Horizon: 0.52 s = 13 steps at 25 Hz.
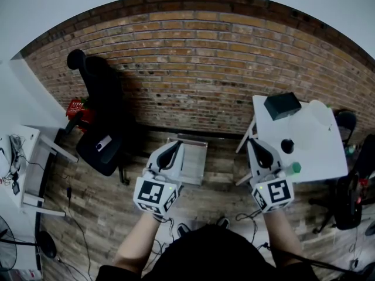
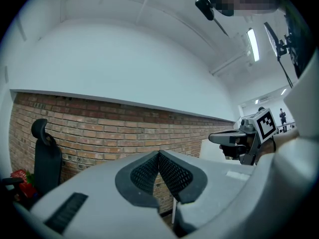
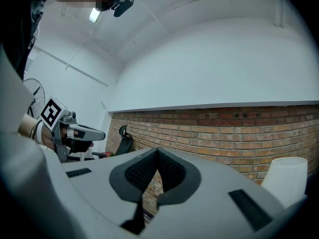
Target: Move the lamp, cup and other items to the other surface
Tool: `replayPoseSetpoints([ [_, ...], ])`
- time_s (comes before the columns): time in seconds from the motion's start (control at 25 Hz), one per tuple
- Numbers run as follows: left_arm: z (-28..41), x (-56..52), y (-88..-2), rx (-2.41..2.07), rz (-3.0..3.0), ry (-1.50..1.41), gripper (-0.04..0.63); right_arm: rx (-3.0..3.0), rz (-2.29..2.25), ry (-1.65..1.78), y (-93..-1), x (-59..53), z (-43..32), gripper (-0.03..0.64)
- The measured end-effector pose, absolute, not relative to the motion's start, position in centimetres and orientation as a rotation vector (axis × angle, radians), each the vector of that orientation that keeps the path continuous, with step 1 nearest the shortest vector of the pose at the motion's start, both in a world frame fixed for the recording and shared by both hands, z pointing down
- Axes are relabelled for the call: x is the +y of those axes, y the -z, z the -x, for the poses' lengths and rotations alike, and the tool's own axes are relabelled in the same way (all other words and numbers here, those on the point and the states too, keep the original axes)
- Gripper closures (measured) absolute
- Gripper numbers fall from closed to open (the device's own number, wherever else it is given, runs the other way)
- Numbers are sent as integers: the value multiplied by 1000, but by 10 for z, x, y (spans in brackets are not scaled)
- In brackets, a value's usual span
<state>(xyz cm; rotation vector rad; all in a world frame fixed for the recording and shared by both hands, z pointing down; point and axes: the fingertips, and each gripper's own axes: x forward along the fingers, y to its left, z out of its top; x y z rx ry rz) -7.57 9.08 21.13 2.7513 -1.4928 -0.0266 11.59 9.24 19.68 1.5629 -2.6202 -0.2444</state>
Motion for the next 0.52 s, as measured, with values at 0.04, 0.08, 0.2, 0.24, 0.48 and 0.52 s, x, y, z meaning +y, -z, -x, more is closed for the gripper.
replayPoseSetpoints([
  [0.04,75,91,-211,-1491,-2752,27,589,-2620,-1560,245,-197,93,-116,612],
  [0.08,75,92,-211,-1490,-2753,26,589,-2619,-1558,245,-197,94,-116,612],
  [0.2,75,94,-209,-1489,-2755,31,589,-2619,-1552,246,-196,96,-115,612],
  [0.24,76,95,-208,-1490,-2755,33,589,-2619,-1549,247,-195,97,-114,612],
  [0.48,79,100,-208,-1487,-2756,30,589,-2620,-1541,247,-195,102,-109,612],
  [0.52,80,101,-208,-1485,-2757,30,589,-2619,-1541,247,-196,103,-108,612],
])
